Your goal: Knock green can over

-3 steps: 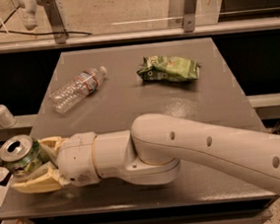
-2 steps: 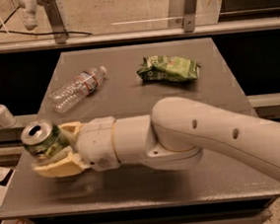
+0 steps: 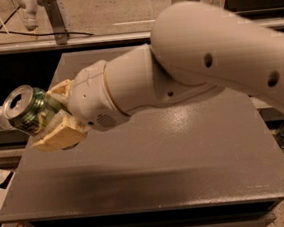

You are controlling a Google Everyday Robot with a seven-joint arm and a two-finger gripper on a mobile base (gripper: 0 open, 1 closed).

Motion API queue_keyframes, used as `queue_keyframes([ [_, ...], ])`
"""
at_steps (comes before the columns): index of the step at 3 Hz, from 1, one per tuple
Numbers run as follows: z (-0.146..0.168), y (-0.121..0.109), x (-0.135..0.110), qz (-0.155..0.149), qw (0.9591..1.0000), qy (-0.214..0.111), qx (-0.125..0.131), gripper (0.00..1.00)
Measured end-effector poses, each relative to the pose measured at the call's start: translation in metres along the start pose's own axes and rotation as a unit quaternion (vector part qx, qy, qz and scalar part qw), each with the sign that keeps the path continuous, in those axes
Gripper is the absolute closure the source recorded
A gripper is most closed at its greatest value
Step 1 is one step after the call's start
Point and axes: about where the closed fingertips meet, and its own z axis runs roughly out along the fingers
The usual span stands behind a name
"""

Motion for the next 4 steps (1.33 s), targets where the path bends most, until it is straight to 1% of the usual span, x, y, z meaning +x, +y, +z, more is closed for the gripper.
queue_keyframes([
  [1, -0.02, -0.011, -0.007, -0.015, 0.9971, 0.072, -0.017, 1.0],
  [2, -0.022, -0.007, 0.008, -0.006, 0.9868, 0.154, -0.049, 1.0],
  [3, -0.021, 0.003, 0.042, 0.021, 0.9621, 0.258, -0.087, 1.0],
  [4, -0.034, 0.005, 0.086, 0.054, 0.9248, 0.365, -0.092, 1.0],
])
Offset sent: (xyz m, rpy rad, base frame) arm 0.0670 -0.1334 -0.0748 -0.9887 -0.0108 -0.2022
